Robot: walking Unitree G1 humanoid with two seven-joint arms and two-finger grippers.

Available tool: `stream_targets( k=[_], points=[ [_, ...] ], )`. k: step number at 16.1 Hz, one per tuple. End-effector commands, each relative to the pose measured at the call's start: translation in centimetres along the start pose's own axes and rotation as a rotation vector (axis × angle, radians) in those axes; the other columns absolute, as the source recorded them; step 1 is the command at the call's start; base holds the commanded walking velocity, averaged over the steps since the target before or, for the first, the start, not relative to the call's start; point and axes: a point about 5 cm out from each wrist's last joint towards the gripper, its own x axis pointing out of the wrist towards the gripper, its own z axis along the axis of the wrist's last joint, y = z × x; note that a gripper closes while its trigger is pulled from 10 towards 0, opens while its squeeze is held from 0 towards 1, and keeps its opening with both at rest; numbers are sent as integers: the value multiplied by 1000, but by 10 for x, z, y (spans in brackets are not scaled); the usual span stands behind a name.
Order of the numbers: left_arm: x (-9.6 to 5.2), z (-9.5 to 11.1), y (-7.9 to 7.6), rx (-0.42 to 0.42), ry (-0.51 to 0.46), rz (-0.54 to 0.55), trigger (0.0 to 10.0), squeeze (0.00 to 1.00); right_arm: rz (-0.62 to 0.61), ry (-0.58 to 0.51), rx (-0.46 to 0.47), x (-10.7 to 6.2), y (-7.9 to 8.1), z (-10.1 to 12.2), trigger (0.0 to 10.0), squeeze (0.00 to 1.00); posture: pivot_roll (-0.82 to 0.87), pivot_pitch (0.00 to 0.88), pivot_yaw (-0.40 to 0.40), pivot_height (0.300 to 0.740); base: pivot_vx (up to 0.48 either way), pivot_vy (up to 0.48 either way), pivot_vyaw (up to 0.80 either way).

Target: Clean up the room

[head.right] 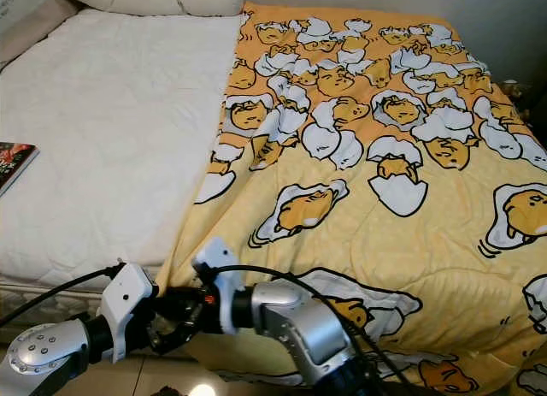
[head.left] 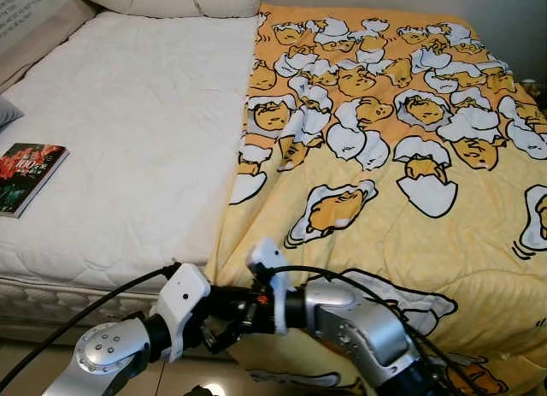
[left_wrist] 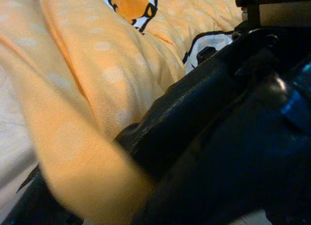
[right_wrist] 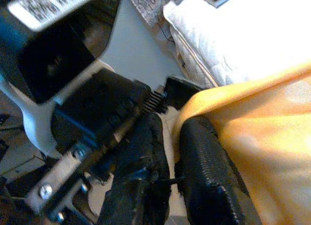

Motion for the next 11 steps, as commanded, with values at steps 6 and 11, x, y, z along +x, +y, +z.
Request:
stream_targets(
  k=[6, 11],
  points=[
    [3, 7, 5, 22, -20, 27, 10000, 624, -175, -62, -53, -11, -19, 6, 10000, 1000, 0, 43, -4, 740, 0, 0, 0],
    [13, 9, 14, 2, -38, 111, 10000, 631, -210, -84, -67, -54, -13, 9, 10000, 0, -19, 0, 2, 740, 0, 0, 0]
  ],
)
